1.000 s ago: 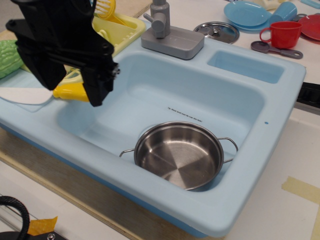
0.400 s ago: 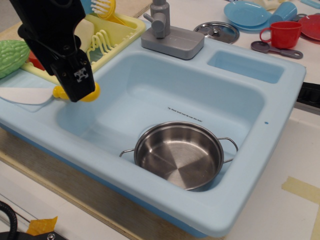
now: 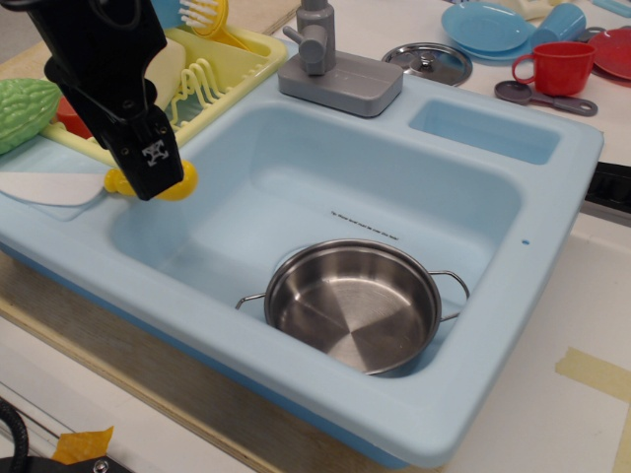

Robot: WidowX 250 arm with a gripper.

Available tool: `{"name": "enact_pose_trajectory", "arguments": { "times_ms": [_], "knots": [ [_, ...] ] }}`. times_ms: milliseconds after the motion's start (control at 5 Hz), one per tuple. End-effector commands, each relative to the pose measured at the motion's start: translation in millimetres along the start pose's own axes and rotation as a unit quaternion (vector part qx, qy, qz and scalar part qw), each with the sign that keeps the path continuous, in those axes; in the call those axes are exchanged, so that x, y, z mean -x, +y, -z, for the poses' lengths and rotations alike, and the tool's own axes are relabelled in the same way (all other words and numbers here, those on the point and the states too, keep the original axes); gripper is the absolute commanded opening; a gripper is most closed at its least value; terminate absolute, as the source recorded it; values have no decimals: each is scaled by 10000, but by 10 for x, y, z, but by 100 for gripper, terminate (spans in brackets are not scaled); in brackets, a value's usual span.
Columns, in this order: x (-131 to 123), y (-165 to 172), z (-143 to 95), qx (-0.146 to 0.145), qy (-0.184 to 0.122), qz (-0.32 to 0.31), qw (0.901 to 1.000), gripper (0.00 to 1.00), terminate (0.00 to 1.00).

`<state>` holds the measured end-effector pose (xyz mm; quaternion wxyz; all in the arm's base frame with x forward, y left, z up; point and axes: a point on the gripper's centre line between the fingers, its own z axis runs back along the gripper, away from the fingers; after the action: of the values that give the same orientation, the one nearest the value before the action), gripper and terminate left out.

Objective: Put knife in pot or pan

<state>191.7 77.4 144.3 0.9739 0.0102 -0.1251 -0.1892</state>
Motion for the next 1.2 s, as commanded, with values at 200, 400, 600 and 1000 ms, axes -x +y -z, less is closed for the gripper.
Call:
{"name": "enact_pose_trajectory", "arguments": {
  "times_ms": [200, 400, 600, 1000],
  "knots": [
    [-23, 126, 189, 102, 20, 25, 9999, 100, 0],
    [-20, 194, 297, 147, -47, 40, 9999, 100, 0],
    [-39, 210, 386, 208, -4, -7, 9998, 100, 0],
    [-96, 202, 387, 255, -40, 45, 9997, 0, 0]
  ]
}}
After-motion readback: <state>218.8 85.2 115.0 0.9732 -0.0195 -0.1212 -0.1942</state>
